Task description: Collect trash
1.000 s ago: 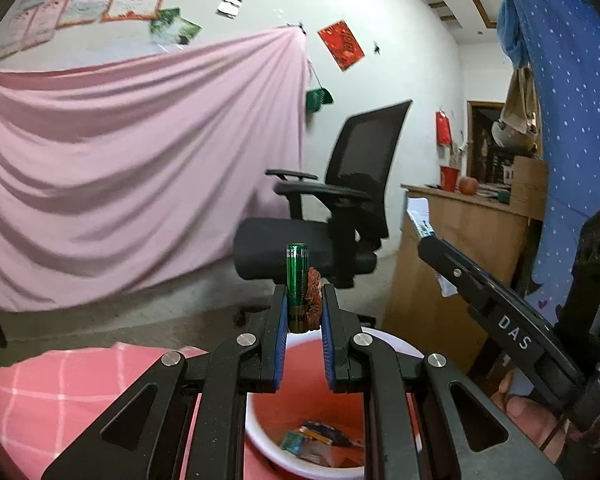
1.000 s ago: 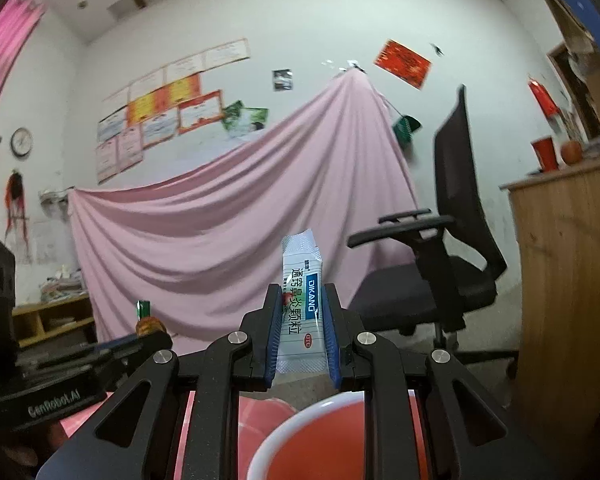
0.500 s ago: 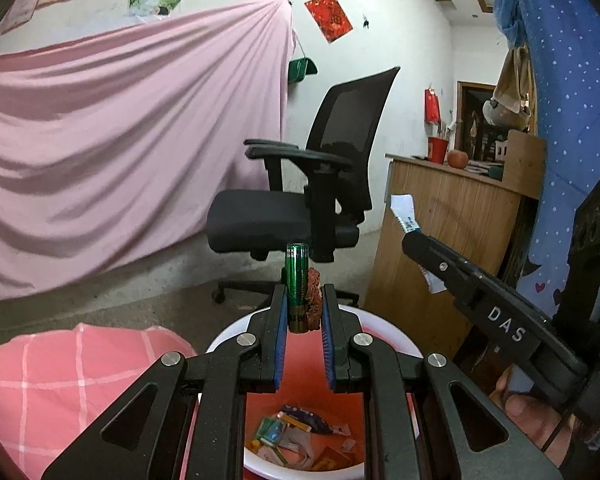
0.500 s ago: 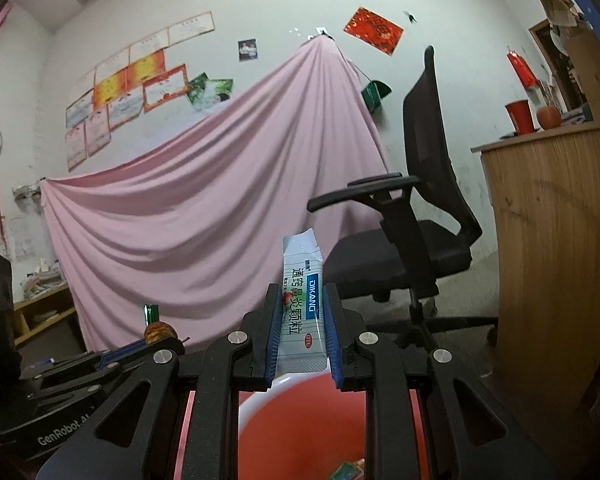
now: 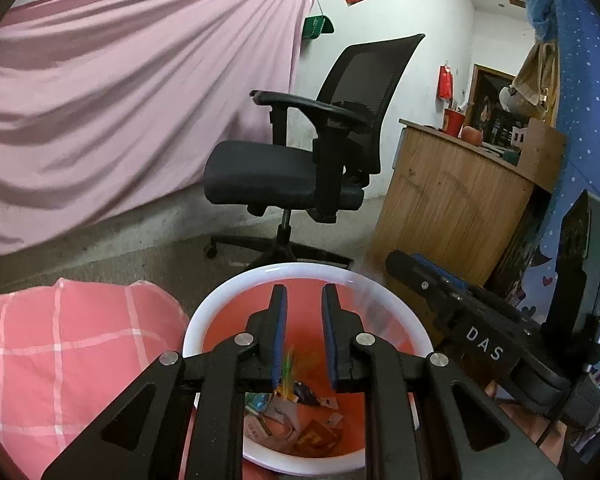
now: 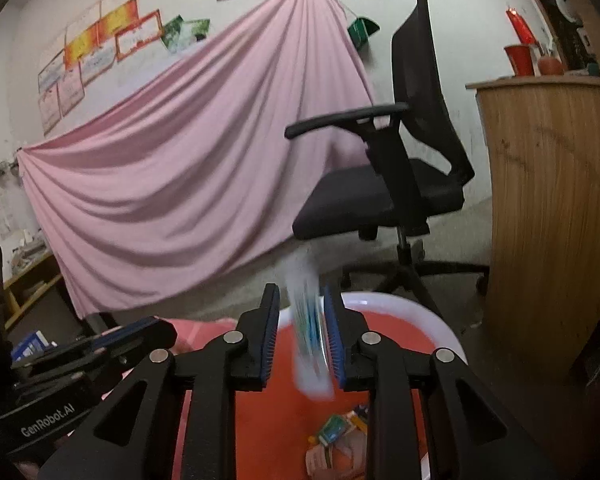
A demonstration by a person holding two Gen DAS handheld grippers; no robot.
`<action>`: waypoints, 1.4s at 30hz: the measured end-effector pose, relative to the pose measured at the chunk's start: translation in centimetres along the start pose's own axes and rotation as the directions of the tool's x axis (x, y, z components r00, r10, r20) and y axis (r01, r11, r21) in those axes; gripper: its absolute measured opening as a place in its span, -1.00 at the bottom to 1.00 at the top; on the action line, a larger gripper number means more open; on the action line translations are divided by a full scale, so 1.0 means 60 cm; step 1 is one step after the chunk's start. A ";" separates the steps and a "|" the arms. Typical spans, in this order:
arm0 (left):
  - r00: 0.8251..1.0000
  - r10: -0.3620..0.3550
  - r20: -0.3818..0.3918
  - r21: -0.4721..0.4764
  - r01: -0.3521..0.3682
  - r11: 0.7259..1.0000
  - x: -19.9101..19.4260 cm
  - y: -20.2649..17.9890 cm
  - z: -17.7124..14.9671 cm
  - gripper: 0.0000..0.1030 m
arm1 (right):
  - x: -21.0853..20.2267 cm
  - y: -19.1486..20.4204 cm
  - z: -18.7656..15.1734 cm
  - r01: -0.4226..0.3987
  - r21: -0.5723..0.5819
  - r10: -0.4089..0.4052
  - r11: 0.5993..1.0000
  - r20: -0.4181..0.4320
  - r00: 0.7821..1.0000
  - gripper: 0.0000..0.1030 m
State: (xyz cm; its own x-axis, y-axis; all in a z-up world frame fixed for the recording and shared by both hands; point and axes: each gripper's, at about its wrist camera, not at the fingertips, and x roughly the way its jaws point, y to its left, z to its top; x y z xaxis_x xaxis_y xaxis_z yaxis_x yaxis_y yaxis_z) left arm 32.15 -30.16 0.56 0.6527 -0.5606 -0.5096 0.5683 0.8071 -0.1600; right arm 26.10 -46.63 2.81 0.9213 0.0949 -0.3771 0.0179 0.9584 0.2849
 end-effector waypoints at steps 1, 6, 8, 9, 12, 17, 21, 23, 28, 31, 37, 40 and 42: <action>1.000 0.002 -0.004 -0.003 -0.002 1.000 0.001 0.002 0.000 -0.70 | 0.001 0.000 0.000 0.001 0.001 -0.001 1.000 -0.004 1.000 -0.41; 1.000 0.011 -0.008 -0.032 -0.011 0.999 -0.003 0.016 -0.003 -0.56 | 0.001 0.000 -0.001 0.002 0.001 -0.002 1.000 -0.010 1.000 -0.39; 1.000 0.019 -0.006 -0.049 -0.020 0.999 -0.009 0.023 -0.003 -0.56 | 0.000 0.001 0.000 0.004 -0.001 -0.004 1.000 -0.010 1.000 -0.39; 1.000 0.025 -0.005 -0.056 -0.025 0.998 -0.011 0.027 -0.004 -0.56 | 0.000 0.002 0.002 0.004 -0.002 -0.004 1.000 -0.010 1.000 -0.39; 0.999 0.045 0.003 -0.069 -0.045 0.997 -0.026 0.038 -0.002 -0.55 | -0.002 0.008 0.004 0.003 -0.009 -0.003 1.000 -0.005 1.000 -0.37; 0.997 0.078 0.030 -0.080 -0.075 0.994 -0.068 0.053 -0.004 -0.37 | -0.018 0.025 0.005 -0.008 -0.028 0.008 1.000 0.011 1.000 -0.20; 0.994 0.096 0.045 -0.092 -0.091 0.992 -0.109 0.066 -0.015 -0.26 | -0.045 0.040 0.002 -0.002 -0.038 0.004 0.999 0.040 0.999 -0.03; 0.992 0.112 0.058 -0.087 -0.107 0.990 -0.134 0.071 -0.024 -0.14 | -0.061 0.049 0.001 0.008 -0.048 -0.005 0.999 0.058 0.998 0.09; 0.986 0.141 0.089 -0.116 -0.130 0.985 -0.196 0.085 -0.050 0.17 | -0.100 0.072 -0.011 0.026 -0.052 -0.022 0.998 0.077 0.997 0.47; 0.981 0.169 0.100 -0.139 -0.154 0.978 -0.231 0.094 -0.064 0.63 | -0.121 0.087 -0.020 0.034 -0.057 -0.030 0.998 0.074 0.997 0.66; 0.964 0.221 0.151 -0.171 -0.195 0.966 -0.313 0.109 -0.101 0.85 | -0.177 0.120 -0.049 0.042 -0.072 -0.034 0.997 0.113 0.993 1.00; 0.954 0.248 0.167 -0.172 -0.220 0.960 -0.350 0.112 -0.121 0.86 | -0.200 0.140 -0.061 0.048 -0.106 -0.035 0.993 0.122 0.992 1.00; 0.948 0.266 0.176 -0.171 -0.237 0.956 -0.373 0.112 -0.139 0.87 | -0.218 0.152 -0.069 0.047 -0.123 -0.030 0.991 0.137 0.990 1.00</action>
State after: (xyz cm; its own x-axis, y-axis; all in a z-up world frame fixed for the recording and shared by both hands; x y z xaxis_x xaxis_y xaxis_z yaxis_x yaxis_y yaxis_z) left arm 17.19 -10.68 3.85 0.8580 -0.3487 -0.3770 0.3029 0.9365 -0.1769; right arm 12.62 -38.01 6.69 0.9648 0.0280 -0.2615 0.0137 0.9876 0.1563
